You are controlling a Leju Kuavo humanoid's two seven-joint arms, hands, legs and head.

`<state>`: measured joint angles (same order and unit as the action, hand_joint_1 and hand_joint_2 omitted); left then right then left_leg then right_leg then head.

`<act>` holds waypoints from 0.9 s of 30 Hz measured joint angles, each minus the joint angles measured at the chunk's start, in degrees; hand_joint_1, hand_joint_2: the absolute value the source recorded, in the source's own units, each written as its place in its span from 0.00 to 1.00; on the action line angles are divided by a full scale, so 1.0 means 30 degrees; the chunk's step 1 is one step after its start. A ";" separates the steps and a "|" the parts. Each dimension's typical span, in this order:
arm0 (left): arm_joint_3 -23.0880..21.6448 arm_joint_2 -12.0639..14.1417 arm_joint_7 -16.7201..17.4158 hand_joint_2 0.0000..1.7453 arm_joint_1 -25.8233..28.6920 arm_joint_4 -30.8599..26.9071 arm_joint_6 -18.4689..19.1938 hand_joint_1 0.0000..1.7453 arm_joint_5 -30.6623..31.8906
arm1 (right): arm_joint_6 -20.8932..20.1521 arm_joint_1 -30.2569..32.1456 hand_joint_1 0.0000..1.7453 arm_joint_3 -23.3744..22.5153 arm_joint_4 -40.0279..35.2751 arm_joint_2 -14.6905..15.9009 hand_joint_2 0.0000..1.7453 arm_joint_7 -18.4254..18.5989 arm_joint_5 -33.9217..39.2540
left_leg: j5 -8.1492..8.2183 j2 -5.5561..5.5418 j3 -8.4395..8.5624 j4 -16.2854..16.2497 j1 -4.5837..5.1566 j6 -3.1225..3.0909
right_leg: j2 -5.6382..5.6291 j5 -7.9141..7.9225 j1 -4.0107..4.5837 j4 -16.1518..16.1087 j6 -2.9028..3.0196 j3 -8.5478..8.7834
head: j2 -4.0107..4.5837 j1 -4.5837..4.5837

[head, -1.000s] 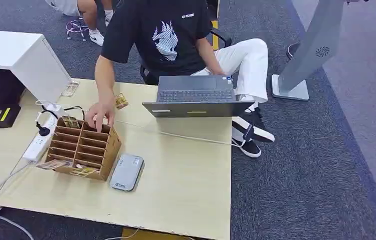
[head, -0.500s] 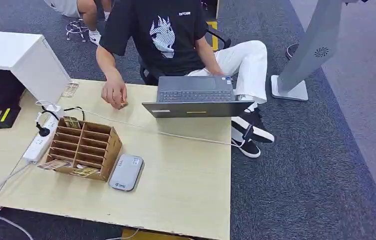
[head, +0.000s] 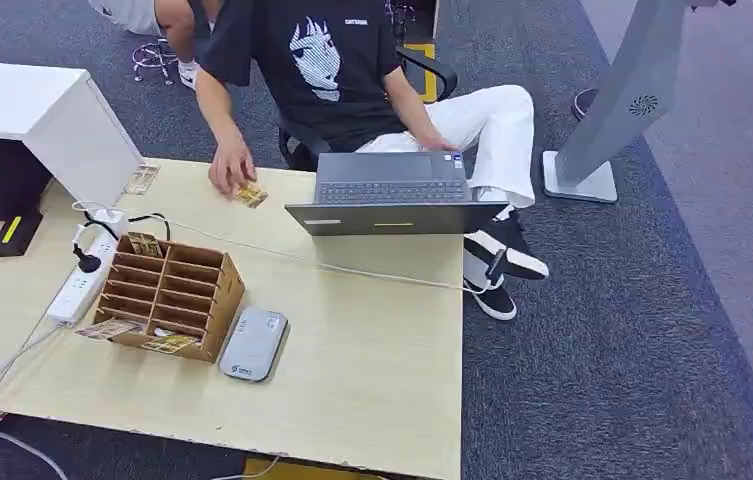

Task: Pass the card to the sensor for recognition and then transmit it.

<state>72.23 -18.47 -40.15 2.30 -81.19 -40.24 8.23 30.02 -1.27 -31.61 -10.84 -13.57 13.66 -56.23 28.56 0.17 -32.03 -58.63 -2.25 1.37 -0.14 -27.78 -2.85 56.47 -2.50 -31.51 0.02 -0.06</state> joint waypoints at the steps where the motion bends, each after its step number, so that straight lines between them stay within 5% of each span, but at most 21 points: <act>1: -0.0375 0.0022 0.0001 1.00 0.0185 -0.0678 0.0000 0.00 -0.0090 | -0.0111 -0.0008 0.00 0.0000 0.0000 0.0000 1.00 0.0007 -0.0046 | 0.0000 0.0000 0.0002 0.0000 0.0003 0.0000 | 0.0000 0.0000 -0.0004 0.0000 0.0000 0.0000 | 0.0000 -0.0008; 17: -0.3797 0.0146 0.0000 1.00 0.2434 -0.5893 0.0015 0.00 0.0524 | -0.0797 -0.0020 0.00 0.0000 0.0000 0.0000 1.00 0.0394 -0.0702 | 0.0001 0.0004 0.0014 0.0000 0.0007 0.0000 | -0.0004 -0.0001 -0.0008 -0.0002 0.0000 -0.0002 | 0.0000 -0.0008; 23: -0.7330 0.0343 -0.0015 1.00 0.3780 -0.8799 0.0029 0.00 0.3272 | -0.1190 -0.0067 0.00 0.0000 0.0000 0.0007 1.00 0.0590 -0.1088 | 0.0000 0.0007 0.0034 -0.0001 0.0012 0.0000 | -0.0010 0.0001 -0.0014 -0.0005 -0.0001 -0.0012 | 0.0000 -0.0008; 27: -1.0223 0.1084 -0.0014 1.00 0.3194 -0.9133 0.0044 0.00 0.7331 | -0.1532 -0.0231 0.00 0.0000 0.0000 0.0051 1.00 0.0575 -0.1416 | -0.0002 -0.0005 0.0051 -0.0002 0.0012 0.0001 | 0.0012 0.0002 -0.0012 -0.0006 0.0001 -0.0022 | 0.0000 0.0000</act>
<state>41.57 -15.22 -40.19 11.88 -108.59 -40.11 30.22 25.42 -1.97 -31.61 -10.84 -13.42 15.39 -60.48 28.55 0.16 -31.88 -58.64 -2.22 1.38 -0.11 -27.78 -2.88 56.46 -2.50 -31.57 0.02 -0.07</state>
